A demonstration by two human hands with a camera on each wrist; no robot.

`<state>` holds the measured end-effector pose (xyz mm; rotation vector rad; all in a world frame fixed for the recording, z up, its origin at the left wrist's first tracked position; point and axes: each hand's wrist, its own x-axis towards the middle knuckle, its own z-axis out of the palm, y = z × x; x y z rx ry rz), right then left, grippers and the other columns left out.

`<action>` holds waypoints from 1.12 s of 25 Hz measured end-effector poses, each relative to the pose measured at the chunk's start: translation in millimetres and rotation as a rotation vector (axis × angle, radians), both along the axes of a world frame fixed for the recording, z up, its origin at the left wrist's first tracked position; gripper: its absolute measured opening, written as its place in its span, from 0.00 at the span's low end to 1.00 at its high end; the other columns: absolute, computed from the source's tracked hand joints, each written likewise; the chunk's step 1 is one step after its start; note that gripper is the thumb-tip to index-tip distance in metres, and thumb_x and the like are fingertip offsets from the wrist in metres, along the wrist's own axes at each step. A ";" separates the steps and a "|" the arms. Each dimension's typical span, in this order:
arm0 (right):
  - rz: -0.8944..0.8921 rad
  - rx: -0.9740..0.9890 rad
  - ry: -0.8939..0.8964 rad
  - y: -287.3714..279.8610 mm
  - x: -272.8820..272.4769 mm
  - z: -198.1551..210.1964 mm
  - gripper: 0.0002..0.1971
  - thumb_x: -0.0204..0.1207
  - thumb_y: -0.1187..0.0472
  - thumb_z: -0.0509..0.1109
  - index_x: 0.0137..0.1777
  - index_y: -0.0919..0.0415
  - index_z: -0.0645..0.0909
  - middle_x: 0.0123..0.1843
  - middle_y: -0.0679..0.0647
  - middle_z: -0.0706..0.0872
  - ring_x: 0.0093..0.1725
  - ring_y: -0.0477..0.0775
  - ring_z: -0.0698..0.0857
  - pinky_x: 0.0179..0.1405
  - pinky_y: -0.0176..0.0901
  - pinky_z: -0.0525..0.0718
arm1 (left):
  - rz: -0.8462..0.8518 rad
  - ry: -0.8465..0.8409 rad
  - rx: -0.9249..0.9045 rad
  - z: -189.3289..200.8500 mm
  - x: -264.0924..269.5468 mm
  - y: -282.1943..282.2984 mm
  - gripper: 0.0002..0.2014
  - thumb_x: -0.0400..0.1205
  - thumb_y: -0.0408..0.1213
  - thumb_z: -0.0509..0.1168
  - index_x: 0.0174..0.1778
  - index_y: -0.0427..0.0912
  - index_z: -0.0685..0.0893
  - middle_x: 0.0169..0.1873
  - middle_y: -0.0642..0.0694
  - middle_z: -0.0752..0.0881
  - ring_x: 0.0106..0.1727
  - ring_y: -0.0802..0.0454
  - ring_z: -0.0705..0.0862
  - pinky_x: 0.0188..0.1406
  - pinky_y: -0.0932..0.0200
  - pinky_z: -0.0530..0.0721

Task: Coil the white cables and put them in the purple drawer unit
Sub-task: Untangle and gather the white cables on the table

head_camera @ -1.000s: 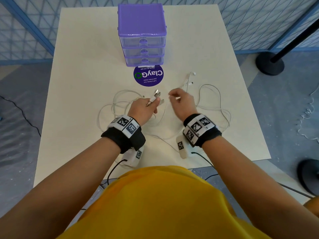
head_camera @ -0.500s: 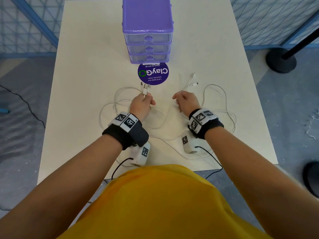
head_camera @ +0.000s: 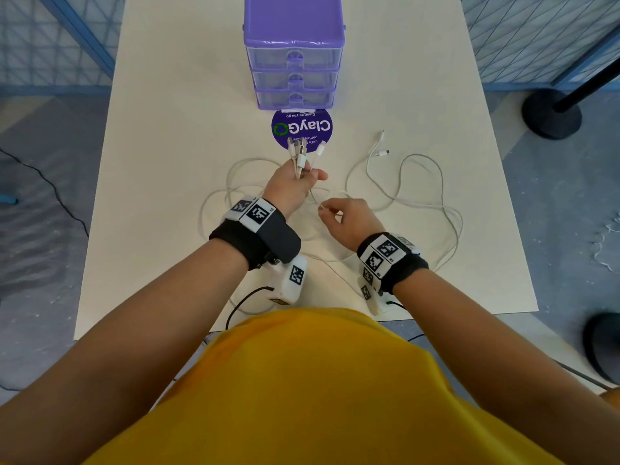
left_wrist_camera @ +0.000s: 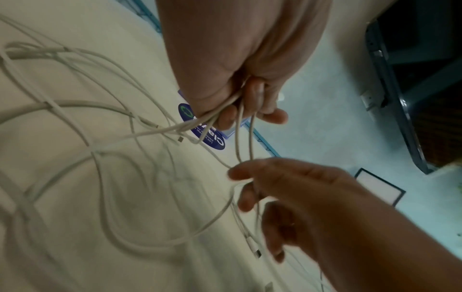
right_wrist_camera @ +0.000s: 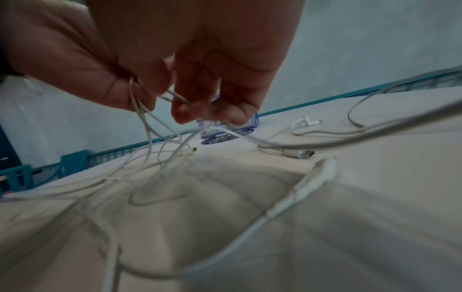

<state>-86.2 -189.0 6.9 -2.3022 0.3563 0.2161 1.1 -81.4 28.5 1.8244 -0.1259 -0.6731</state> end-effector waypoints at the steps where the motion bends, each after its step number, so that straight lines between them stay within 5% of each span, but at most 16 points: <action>1: -0.056 0.002 -0.044 -0.9 -0.7 2.4 0.12 0.76 0.56 0.63 0.54 0.60 0.82 0.44 0.57 0.86 0.40 0.52 0.79 0.45 0.42 0.77 | -0.014 0.002 -0.012 -0.9 -1.9 0.5 0.11 0.83 0.33 0.57 0.36 0.52 0.69 0.42 0.55 0.85 0.29 0.61 0.72 0.34 0.64 0.71; 6: -0.336 0.183 -0.261 -6.6 16.7 16.2 0.12 0.77 0.60 0.61 0.59 0.59 0.76 0.44 0.52 0.82 0.29 0.51 0.78 0.38 0.41 0.79 | -0.070 0.050 -0.064 -5.5 -8.3 7.0 0.12 0.83 0.32 0.57 0.36 0.50 0.67 0.37 0.55 0.85 0.17 0.65 0.70 0.28 0.65 0.68; 10: -0.369 0.342 -0.243 -8.0 28.6 22.6 0.09 0.77 0.64 0.60 0.53 0.61 0.80 0.35 0.48 0.83 0.24 0.38 0.80 0.24 0.24 0.76 | -0.127 0.040 -0.038 -4.3 -11.2 9.5 0.11 0.82 0.32 0.58 0.36 0.50 0.68 0.37 0.53 0.85 0.19 0.66 0.72 0.28 0.66 0.69; 13: -0.342 0.353 -0.248 -6.5 29.2 25.6 0.07 0.76 0.65 0.62 0.46 0.62 0.82 0.30 0.45 0.81 0.28 0.44 0.79 0.28 0.29 0.78 | -0.232 -0.043 0.046 -2.6 -13.7 9.5 0.02 0.83 0.36 0.58 0.45 0.47 0.74 0.37 0.51 0.86 0.30 0.65 0.77 0.32 0.65 0.71; 16: -0.355 0.395 -0.297 -2.3 27.1 25.4 0.06 0.75 0.66 0.63 0.48 0.59 0.80 0.33 0.47 0.81 0.32 0.50 0.80 0.36 0.42 0.81 | -0.285 -0.116 0.091 -2.4 -16.0 10.8 0.09 0.85 0.40 0.54 0.46 0.43 0.78 0.37 0.50 0.85 0.34 0.64 0.77 0.38 0.62 0.71; 19: -0.344 0.544 -0.245 7.0 23.7 20.6 0.15 0.79 0.64 0.58 0.66 0.62 0.68 0.48 0.54 0.83 0.42 0.52 0.83 0.49 0.43 0.82 | -0.154 -0.134 0.058 2.8 -17.6 8.3 0.14 0.86 0.41 0.51 0.53 0.38 0.80 0.42 0.48 0.81 0.41 0.56 0.75 0.39 0.62 0.71; 21: -0.244 0.602 -0.171 16.0 18.0 17.4 0.18 0.82 0.63 0.53 0.70 0.65 0.64 0.56 0.57 0.80 0.52 0.48 0.81 0.58 0.34 0.78 | -0.051 -0.129 0.014 3.5 -18.4 4.2 0.14 0.85 0.41 0.52 0.56 0.38 0.79 0.41 0.48 0.80 0.43 0.55 0.77 0.43 0.64 0.75; 24: -0.119 0.622 -0.140 25.5 14.8 14.2 0.16 0.81 0.63 0.56 0.67 0.66 0.67 0.58 0.55 0.78 0.55 0.45 0.78 0.54 0.23 0.77 | 0.080 0.039 -0.170 5.9 -17.4 -0.2 0.11 0.84 0.43 0.54 0.40 0.44 0.78 0.31 0.53 0.83 0.42 0.51 0.80 0.50 0.58 0.79; 28: -0.053 0.468 -0.065 26.0 24.7 14.4 0.07 0.76 0.60 0.64 0.51 0.61 0.74 0.45 0.52 0.81 0.46 0.50 0.79 0.49 0.41 0.76 | 0.271 0.388 -0.570 23.9 -11.9 -2.6 0.13 0.86 0.37 0.50 0.35 0.43 0.71 0.14 0.55 0.75 0.17 0.59 0.70 0.26 0.64 0.74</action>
